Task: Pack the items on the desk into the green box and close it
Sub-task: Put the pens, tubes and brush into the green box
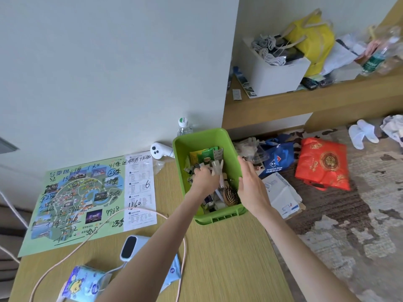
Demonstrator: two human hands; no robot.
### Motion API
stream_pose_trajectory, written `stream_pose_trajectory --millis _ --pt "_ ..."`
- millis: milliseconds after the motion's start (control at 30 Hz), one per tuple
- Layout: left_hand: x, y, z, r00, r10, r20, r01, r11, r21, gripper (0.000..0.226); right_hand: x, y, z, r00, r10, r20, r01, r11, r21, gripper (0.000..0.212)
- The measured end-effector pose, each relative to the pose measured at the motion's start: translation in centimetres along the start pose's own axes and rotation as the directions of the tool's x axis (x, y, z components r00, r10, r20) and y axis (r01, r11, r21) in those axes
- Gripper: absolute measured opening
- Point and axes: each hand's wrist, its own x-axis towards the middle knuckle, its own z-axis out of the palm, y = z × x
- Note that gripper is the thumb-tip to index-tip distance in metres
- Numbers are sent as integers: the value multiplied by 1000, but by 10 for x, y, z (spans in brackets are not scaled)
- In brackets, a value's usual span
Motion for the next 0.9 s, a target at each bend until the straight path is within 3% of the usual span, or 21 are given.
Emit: stream_pose_trajectory --millis 100,200,300,400,500,600,733,800,900 --pt "-11 -7 -12 981 167 -103 -170 985 -19 39 0 1 0 1000 2 7 -2 1000 -11 67" --pt "-28 -18 -36 918 288 -273 -320 944 -79 30 0 1 -3 1000 -13 10 13 999 -29 65" --pt "-45 -41 -64 870 281 -406 -371 914 -162 20 -5 -7 -7 998 -46 -50 41 995 -94 55" --pt "-60 -78 -81 851 183 -492 -346 900 -264 17 -19 -24 -7 977 -127 -171 106 986 -127 46" --pt "-72 -126 -78 891 96 -444 -223 945 -241 18 -43 -48 3 943 -223 -246 222 974 -33 35" --pt "-80 -169 -57 931 86 -356 -102 994 -26 20 -75 -70 26 907 -356 -225 370 929 22 26" --pt "-80 -196 -22 957 212 -196 -152 947 284 22 -113 -79 60 850 -522 -78 526 849 45 21" --pt "-78 -199 -10 961 246 -122 -176 892 416 29 -125 -76 75 842 -538 21 536 842 63 18" --pt "-75 -200 0 973 225 -57 -174 868 465 39 -138 -70 95 842 -494 216 491 868 75 24"
